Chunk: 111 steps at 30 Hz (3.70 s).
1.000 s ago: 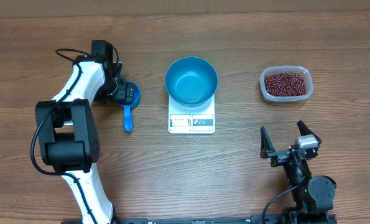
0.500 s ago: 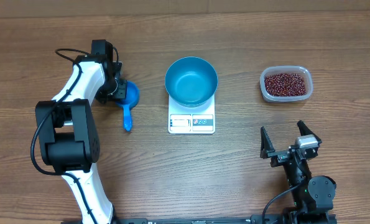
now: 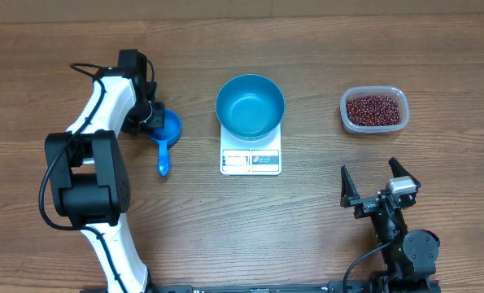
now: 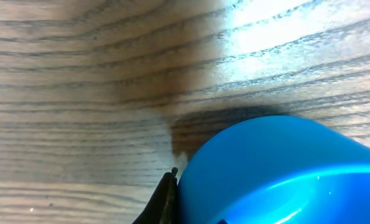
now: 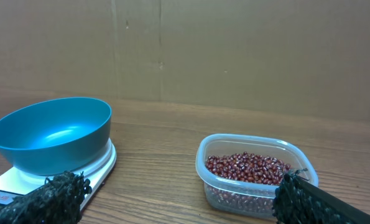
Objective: Scoop item into bowl and weigh 150g on scale
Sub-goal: 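Lift the blue scoop with the left gripper toward the scale, then move the right gripper to the scoop handle above the bowl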
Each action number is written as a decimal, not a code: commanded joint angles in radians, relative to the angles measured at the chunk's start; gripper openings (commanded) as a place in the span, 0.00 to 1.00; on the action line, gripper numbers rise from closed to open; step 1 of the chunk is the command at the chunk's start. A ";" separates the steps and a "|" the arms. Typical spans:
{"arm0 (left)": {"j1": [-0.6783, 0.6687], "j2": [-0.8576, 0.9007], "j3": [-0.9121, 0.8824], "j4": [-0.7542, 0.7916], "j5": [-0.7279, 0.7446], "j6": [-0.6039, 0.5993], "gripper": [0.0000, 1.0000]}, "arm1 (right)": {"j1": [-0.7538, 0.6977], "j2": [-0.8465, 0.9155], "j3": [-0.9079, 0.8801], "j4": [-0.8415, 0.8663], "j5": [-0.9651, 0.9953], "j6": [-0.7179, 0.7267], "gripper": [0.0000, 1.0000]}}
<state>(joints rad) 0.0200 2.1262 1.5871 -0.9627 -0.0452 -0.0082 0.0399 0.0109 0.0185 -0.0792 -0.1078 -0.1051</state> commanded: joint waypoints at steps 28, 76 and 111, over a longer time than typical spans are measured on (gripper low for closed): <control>-0.002 -0.606 0.060 -0.398 0.174 -0.846 0.04 | -0.003 -0.008 -0.010 0.004 -0.006 -0.005 1.00; -0.381 -0.602 0.057 -0.521 0.012 -1.349 0.04 | -0.002 0.211 0.658 -0.406 -0.239 0.293 1.00; -0.415 -0.589 0.057 -0.482 0.230 -1.833 0.04 | 0.288 1.019 0.853 -0.050 -0.508 1.154 0.91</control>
<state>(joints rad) -0.3714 1.5280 1.6352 -1.4658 0.1688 -1.7668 0.2592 1.0370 0.8520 -0.1558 -0.7269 0.9985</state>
